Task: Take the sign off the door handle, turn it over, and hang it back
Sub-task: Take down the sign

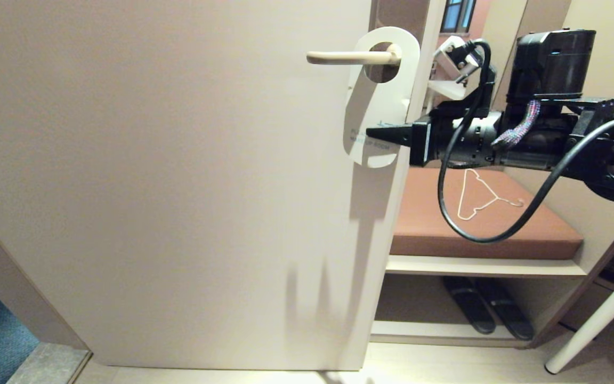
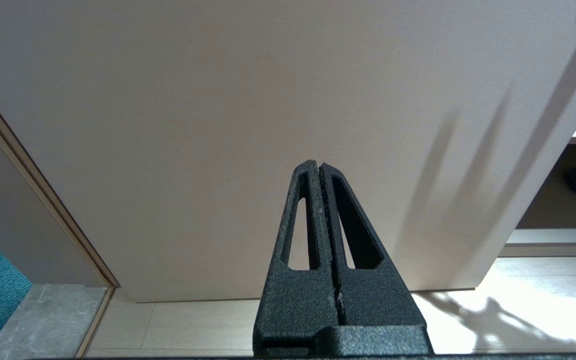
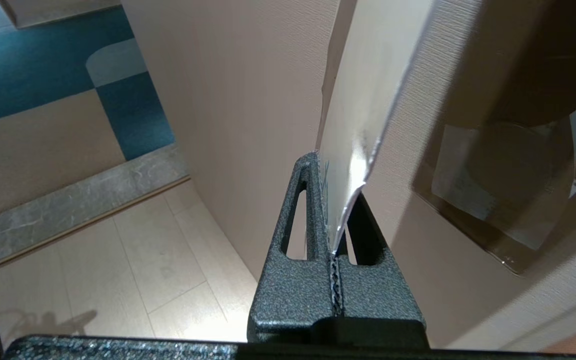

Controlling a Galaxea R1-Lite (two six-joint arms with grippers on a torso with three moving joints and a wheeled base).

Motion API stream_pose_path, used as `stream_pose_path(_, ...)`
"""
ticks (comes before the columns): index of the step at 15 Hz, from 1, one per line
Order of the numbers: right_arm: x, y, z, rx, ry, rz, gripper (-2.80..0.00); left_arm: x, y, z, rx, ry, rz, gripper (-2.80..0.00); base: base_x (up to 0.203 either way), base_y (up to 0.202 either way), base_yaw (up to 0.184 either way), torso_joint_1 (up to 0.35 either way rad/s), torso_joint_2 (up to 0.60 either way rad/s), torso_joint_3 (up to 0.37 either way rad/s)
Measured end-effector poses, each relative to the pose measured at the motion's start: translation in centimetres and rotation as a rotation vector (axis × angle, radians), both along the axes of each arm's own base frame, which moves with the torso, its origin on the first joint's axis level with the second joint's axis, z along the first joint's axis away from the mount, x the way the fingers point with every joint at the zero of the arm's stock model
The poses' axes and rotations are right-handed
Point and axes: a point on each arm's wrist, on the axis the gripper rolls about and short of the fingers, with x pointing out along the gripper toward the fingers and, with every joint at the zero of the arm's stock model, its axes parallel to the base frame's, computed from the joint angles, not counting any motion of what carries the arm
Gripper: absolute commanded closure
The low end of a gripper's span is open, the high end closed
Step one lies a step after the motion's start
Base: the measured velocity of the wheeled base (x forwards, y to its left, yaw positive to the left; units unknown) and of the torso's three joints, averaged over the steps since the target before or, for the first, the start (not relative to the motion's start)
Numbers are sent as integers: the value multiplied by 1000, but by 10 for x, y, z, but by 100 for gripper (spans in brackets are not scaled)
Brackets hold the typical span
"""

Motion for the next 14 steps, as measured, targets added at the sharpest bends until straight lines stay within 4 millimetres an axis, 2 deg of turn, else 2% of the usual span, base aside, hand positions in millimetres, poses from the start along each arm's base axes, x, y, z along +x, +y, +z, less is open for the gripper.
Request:
stream_pose_path(7,-1,15,0,8,-38,-54,0,0,0,0,0,-1,0,0,0,0,0,0,0,0)
stream_pose_path(14,-1,39,-4,39,-61,-67,0,0,0,0,-1,0,0,0,0,0,0,0,0,0)
